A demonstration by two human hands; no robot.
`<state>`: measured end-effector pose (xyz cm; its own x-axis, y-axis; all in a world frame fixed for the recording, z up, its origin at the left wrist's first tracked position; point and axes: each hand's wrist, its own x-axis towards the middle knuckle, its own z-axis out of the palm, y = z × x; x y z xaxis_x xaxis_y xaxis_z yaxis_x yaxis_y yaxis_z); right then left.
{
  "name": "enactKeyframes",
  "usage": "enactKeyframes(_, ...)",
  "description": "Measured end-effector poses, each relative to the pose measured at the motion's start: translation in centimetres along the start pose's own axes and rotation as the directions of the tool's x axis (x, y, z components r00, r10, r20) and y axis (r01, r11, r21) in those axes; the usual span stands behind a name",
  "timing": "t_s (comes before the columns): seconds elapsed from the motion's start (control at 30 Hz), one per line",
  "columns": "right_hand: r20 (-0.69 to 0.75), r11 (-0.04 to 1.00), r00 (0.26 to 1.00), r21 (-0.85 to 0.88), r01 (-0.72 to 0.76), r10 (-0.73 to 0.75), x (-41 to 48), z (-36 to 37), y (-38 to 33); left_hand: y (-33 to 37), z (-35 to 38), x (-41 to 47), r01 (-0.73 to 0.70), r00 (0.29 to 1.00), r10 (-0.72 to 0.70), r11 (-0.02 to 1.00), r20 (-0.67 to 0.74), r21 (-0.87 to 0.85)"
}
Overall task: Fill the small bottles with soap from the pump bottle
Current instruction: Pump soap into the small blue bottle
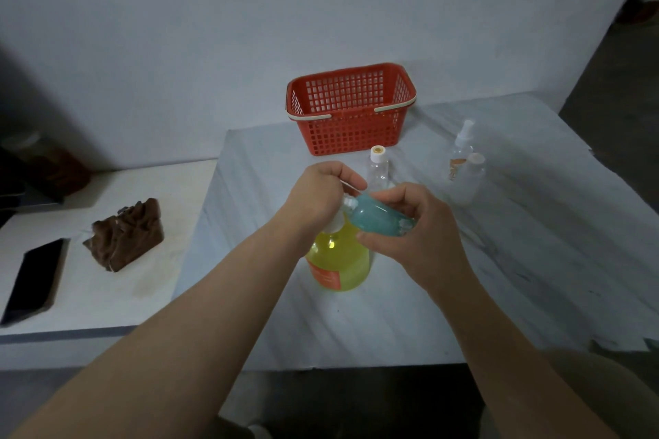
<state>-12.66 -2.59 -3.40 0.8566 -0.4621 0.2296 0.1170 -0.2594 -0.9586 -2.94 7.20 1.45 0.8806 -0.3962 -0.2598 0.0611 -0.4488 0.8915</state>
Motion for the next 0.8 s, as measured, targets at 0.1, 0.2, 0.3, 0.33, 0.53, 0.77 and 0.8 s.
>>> enactKeyframes(0.1, 0.002, 1.0, 1.0, -0.014, 0.004, -0.004, -0.1, -0.1, -0.2, 0.1, 0.0, -0.1, -0.001, 1.0, 0.001, 1.0, -0.006, -0.002)
enactKeyframes(0.2, -0.002, 1.0, 1.0, -0.006, 0.008, -0.008, -0.2, -0.1, -0.4, 0.3, 0.0, -0.4, -0.007, 1.0, 0.007, 1.0, -0.027, -0.018)
enactKeyframes(0.3, -0.013, 1.0, 1.0, -0.005, 0.013, -0.013, 0.1, -0.1, -0.6, 0.6, 0.0, -0.5, -0.019, 0.999, 0.016, 0.998, -0.05, -0.058)
enactKeyframes(0.33, -0.014, 1.0, 1.0, -0.006, 0.014, -0.014, 0.1, 0.0, -0.6, 0.8, -0.1, -0.6, -0.013, 0.999, 0.009, 0.997, -0.046, -0.075)
enactKeyframes(0.53, -0.014, 0.999, 1.0, -0.029, 0.021, -0.021, 0.1, -0.3, -0.7, 1.9, -0.5, -0.9, -0.022, 1.0, 0.021, 0.991, -0.006, -0.131)
enactKeyframes(0.77, -0.001, 1.0, 1.0, -0.004, 0.015, -0.015, 0.0, -0.2, -0.7, 1.0, -0.2, -0.5, -0.022, 1.0, 0.022, 1.0, -0.005, -0.014)
enactKeyframes(0.8, -0.005, 1.0, 1.0, 0.007, 0.014, -0.014, -0.1, -0.2, -0.7, 0.9, -0.2, -0.4, -0.025, 1.0, 0.025, 1.0, -0.003, -0.01)
